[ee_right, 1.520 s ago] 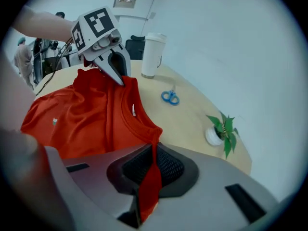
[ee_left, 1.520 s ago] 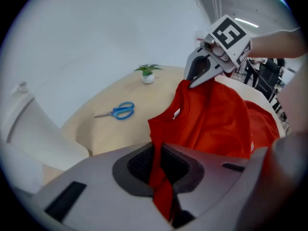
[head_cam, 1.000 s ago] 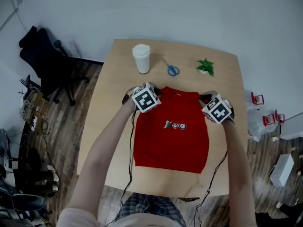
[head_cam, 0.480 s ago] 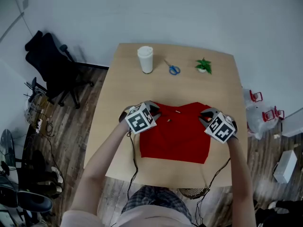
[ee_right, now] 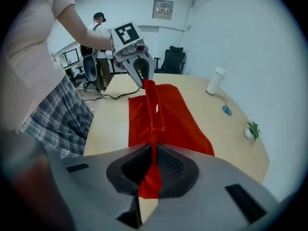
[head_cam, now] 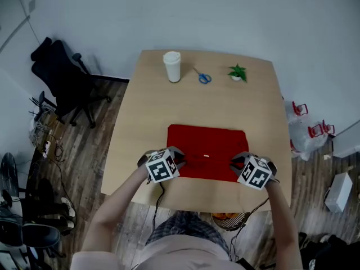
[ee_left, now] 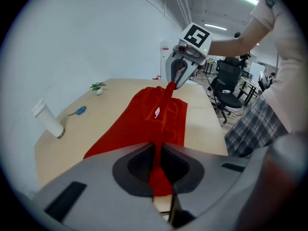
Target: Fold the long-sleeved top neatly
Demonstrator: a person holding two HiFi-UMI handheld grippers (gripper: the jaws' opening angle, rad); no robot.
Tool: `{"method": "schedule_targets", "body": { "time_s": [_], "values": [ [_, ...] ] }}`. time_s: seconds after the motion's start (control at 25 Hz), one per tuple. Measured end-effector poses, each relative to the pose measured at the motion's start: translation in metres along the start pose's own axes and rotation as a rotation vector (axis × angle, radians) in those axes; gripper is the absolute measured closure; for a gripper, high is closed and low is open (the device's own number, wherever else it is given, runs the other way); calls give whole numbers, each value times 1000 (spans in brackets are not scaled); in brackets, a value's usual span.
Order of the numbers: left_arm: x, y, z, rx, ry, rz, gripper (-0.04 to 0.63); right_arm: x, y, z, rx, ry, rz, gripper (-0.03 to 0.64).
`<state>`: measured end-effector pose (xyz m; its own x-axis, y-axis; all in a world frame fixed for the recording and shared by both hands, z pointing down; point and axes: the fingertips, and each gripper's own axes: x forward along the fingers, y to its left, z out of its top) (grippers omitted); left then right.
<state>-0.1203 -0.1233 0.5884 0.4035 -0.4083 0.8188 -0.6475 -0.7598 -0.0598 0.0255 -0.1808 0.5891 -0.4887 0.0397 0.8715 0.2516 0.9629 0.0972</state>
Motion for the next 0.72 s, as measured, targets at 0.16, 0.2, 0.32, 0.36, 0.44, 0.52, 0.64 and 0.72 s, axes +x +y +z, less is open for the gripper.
{"method": "schedule_targets", "body": {
  "time_s": [0.16, 0.2, 0.32, 0.36, 0.44, 0.52, 0.64, 0.72],
  "values": [
    [11, -33, -22, 10, 28, -38, 566, 19, 41, -14, 34, 22, 53, 578],
    [15, -41, -27, 21, 39, -44, 566, 25, 50, -18, 36, 33, 62, 577],
    [28, -57, -39, 24, 59, -68, 566, 43, 68, -30, 28, 71, 78, 576],
    [33, -61, -43, 18, 65, -78, 565, 49, 71, -33, 30, 81, 81, 575],
    [40, -68, -49, 5, 77, -101, 563, 58, 76, -40, 51, 96, 85, 575],
    [44, -75, -53, -8, 89, -131, 542, 64, 77, -45, 83, 103, 87, 572],
    [48, -84, -60, -29, 110, -186, 455, 69, 80, -50, 119, 106, 110, 557],
    [47, -92, -63, -52, 119, -227, 400, 71, 86, -51, 131, 111, 143, 506]
  ]
}}
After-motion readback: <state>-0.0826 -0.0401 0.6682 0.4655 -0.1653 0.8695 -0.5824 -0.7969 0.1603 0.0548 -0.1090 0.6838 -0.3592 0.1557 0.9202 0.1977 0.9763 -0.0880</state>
